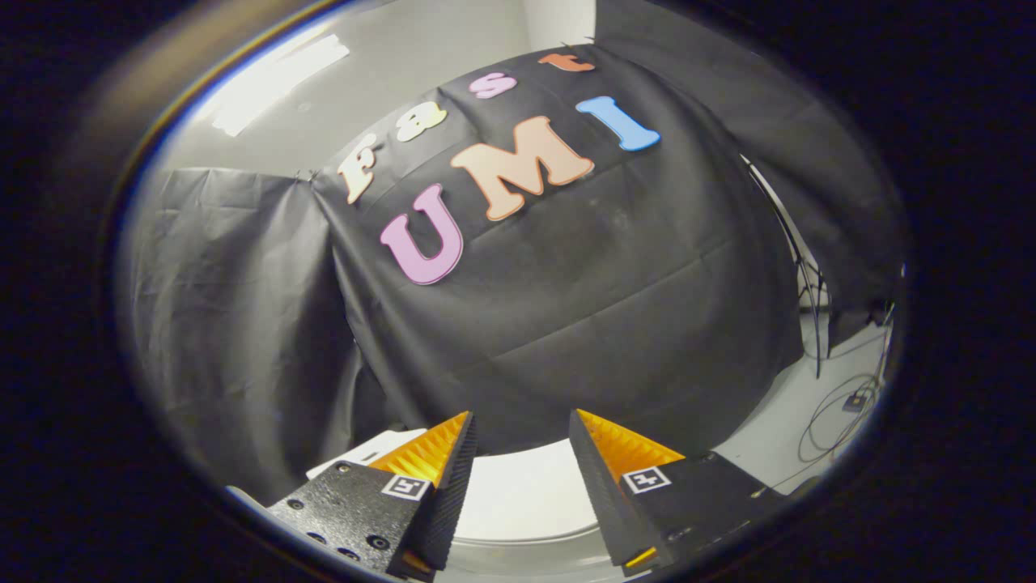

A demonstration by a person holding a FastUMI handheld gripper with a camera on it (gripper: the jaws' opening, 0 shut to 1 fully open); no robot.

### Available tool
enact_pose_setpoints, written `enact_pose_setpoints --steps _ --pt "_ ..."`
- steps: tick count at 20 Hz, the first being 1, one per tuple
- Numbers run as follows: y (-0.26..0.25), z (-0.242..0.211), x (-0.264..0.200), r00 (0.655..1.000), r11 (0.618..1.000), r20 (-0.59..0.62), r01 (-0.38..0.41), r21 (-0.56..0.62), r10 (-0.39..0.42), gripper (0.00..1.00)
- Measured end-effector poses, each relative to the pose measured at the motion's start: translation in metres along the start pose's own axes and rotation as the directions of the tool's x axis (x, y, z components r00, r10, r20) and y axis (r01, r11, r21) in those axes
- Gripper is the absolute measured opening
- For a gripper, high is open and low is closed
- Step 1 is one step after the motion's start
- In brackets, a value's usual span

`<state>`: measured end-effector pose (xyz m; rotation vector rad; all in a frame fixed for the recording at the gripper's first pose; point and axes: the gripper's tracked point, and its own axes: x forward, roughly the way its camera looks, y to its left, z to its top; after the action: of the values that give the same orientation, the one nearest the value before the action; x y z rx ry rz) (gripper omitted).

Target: Open the toilet lid.

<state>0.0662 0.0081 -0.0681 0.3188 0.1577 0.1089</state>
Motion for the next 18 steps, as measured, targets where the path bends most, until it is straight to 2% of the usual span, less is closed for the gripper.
enact_pose_setpoints --steps 4,9,12,15,18 --pt "-0.019 -0.027 0.013 1.0 0.989 -0.027 0.011 0.149 -0.007 0.71" --pt "-0.07 -0.064 0.019 0.987 0.94 -0.086 0.156 0.304 -0.136 0.72" --pt "-0.095 -0.081 0.017 0.975 0.874 -0.087 0.224 0.43 -0.207 0.72" --pt "-0.118 -0.107 0.017 0.957 0.781 -0.111 0.285 0.555 -0.269 0.72" --pt "-0.136 -0.136 0.011 0.946 0.692 -0.122 0.305 0.654 -0.302 0.72"
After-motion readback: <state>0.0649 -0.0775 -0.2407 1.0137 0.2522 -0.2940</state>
